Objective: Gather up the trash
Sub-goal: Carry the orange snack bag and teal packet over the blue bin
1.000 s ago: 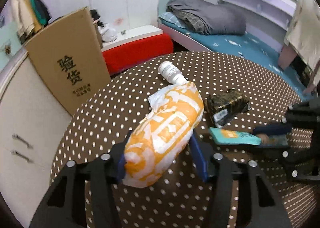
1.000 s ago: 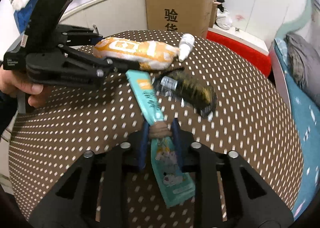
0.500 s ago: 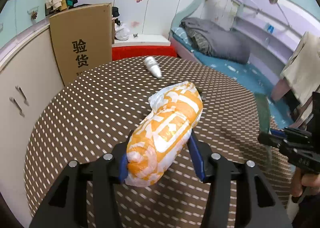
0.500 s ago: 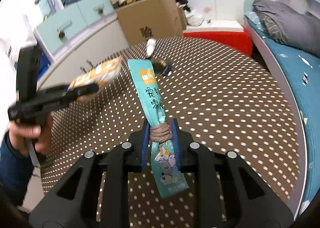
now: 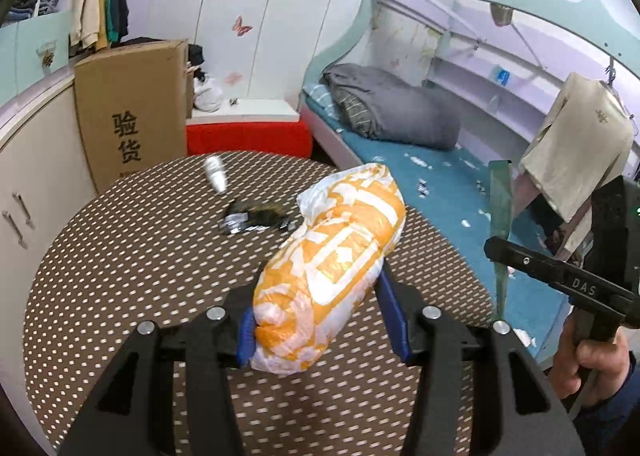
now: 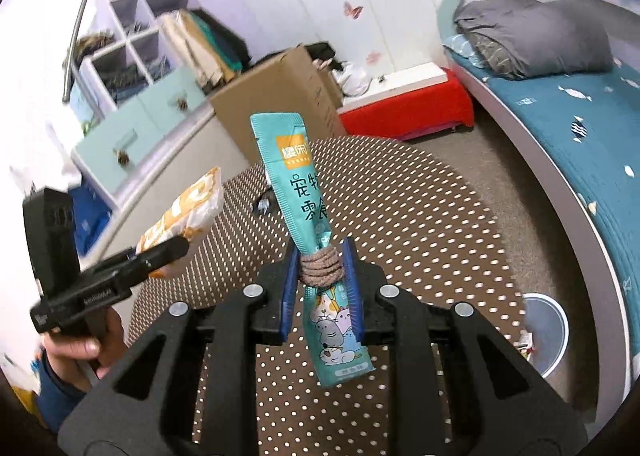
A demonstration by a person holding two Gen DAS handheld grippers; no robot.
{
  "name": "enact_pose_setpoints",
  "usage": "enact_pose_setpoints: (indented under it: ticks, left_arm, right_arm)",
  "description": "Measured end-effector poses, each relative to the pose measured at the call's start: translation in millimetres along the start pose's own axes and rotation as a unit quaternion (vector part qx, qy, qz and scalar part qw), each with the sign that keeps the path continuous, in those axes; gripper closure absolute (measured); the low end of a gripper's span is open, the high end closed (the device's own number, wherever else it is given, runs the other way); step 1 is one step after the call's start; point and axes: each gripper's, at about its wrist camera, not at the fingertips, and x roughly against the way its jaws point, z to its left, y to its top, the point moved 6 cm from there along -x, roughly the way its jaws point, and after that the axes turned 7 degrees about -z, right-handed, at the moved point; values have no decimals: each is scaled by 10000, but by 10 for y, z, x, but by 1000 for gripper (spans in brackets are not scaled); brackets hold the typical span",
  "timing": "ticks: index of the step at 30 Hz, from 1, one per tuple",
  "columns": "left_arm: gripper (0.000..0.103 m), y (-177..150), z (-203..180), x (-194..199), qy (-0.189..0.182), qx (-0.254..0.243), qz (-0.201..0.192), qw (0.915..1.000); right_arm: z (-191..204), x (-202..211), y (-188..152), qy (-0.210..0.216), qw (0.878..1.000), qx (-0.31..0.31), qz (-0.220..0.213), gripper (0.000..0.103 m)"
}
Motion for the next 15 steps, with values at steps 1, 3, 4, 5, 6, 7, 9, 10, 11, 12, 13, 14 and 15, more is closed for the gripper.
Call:
enact_pose_setpoints:
  ticks: [1,3,4,5,6,7,9,10,11,12,13,14,15]
  left_arm:
    - [52,21,-56,0,-47,22,-12,10000]
    - [52,64,-194,-14,-144,48,-45,9999]
    - [52,87,-282,-33,-195,37,-62,9998]
    - [52,106,-330,-48,-230,27,-71,9997]
    - [52,130,-411,-72,-279,11,-81,9996]
    - [52,153,-503,-100,-342,-6,-82,9994]
    - [52,193,-657,-145,-472,-43,-74,9989]
    - [52,214,-742,-169,-527,-72,-75,9986]
    - [52,239,-853,-205,-603,-113,-76,9981]
    - [52,258,-948,-238,-680,-145,-64,9976]
    - [52,273,-1077,-289,-770,-176,-41,9969]
    - [52,277,-1155,-318,-830,-199,-26,9963]
    - [52,281,-1229,-352,-887,-221,-10,9958]
  right_arm:
    - [-38,58,38,-6,10000,-59,-75,81]
    - [-113,145,128,-21,9996,-183,-220,81]
    - [-144,193,162,-34,9993,-233,-288,81]
    - [-188,251,205,-70,9988,-301,-378,81]
    - [-247,300,239,-106,9983,-365,-450,81]
    - [-312,361,279,-157,9974,-457,-535,81]
    - [-462,479,353,-295,9950,-643,-706,81]
    - [-549,549,392,-386,9935,-720,-791,81]
    - [-647,623,427,-493,9918,-790,-874,81]
    - [-740,685,456,-586,9903,-850,-935,81]
    - [-845,745,479,-681,9884,-933,-984,81]
    - [-963,802,495,-784,9863,-1032,-1023,81]
    - [-1067,843,508,-899,9842,-1098,-1058,81]
